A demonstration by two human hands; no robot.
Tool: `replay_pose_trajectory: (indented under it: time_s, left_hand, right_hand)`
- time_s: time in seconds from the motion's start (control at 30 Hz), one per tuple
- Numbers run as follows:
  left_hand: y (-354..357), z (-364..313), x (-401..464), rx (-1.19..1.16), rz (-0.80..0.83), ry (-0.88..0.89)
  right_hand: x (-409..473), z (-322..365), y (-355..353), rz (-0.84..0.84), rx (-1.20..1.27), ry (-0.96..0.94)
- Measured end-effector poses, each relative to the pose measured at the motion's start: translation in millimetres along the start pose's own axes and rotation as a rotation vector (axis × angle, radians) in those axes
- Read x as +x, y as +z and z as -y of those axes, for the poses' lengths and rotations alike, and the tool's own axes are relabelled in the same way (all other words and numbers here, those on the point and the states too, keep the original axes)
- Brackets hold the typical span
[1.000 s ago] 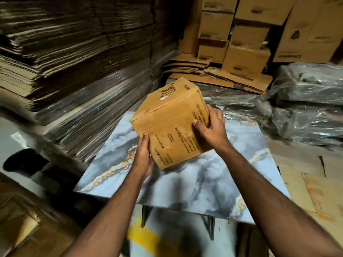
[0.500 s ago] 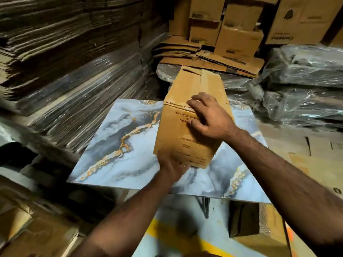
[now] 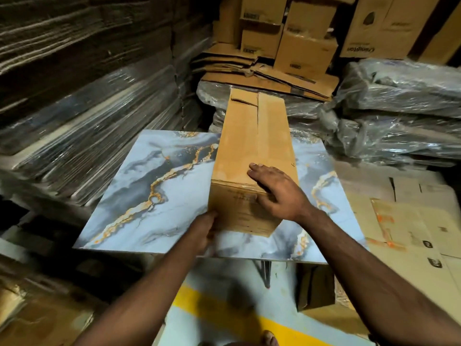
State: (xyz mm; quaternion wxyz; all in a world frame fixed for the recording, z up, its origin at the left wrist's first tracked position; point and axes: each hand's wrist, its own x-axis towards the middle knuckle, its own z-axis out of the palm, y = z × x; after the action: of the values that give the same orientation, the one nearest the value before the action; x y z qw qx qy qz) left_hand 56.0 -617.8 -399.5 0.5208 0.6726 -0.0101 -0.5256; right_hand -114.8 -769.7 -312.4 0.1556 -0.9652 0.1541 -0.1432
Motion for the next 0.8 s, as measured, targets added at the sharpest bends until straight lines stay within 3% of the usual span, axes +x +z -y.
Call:
replay_pose_trajectory:
  time_s: [0.13,0.3,0.4,0.5,0.7,0.8]
  left_hand:
    - [-23,-53,-22,0.316,-0.266,0.297]
    - [-15,-104,-28,0.552,-0.190,0.634]
    - [9,-125,-24,0.867,-0.141,0.596]
    - [38,-136,-21,1.215,-0.214,0.491]
    - [86,-159,-11,1.314,-0.385,0.336]
    - [105,-174,-2,1.293,-0.447,0.211]
  right_hand:
    - [2,6,2,-0.043,-0.038,-0.021]
    - [3,14,6,-0.191,-0.088,-0.008]
    - [9,14,9,-0.202,-0.220,0.089]
    - [20,13,9,-0.150,-0.249,0.231]
    - [58,7,-6,-0.171,-0.234,0.338]
    - [83,-2,-14,-0.290,-0.037,0.401]
